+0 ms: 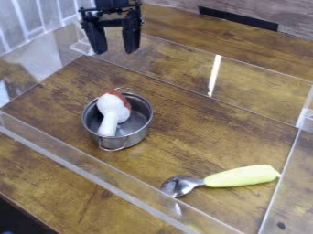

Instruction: Put the mushroom in the silver pot

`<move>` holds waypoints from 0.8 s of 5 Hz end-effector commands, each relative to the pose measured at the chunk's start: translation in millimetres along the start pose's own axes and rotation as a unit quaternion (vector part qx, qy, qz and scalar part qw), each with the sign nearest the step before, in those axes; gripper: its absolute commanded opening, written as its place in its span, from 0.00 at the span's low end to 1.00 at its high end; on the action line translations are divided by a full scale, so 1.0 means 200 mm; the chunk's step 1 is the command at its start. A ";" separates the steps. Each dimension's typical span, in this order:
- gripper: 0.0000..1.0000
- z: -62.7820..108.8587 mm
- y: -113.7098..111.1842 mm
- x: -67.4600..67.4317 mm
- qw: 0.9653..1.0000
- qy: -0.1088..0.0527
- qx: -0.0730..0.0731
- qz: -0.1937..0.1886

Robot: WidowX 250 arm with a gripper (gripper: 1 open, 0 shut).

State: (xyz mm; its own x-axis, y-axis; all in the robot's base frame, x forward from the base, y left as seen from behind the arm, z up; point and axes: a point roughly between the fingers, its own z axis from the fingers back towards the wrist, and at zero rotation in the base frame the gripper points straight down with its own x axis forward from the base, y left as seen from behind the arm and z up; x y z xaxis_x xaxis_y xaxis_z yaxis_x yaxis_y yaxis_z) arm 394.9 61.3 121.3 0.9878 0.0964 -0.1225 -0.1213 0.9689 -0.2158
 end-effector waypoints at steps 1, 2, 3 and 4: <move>1.00 0.25 -0.05 -0.06 0.998 -0.059 0.005 0.008; 1.00 0.27 -0.04 -0.08 0.998 -0.065 0.003 0.027; 1.00 0.26 -0.04 -0.07 0.998 -0.062 0.008 0.026; 1.00 0.25 -0.04 -0.06 0.998 -0.059 0.013 0.025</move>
State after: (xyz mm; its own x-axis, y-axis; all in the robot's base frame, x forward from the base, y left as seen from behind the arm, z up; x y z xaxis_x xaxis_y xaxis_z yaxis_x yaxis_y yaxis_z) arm 390.0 62.5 131.3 0.9769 0.1688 -0.1312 -0.1924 0.9616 -0.1955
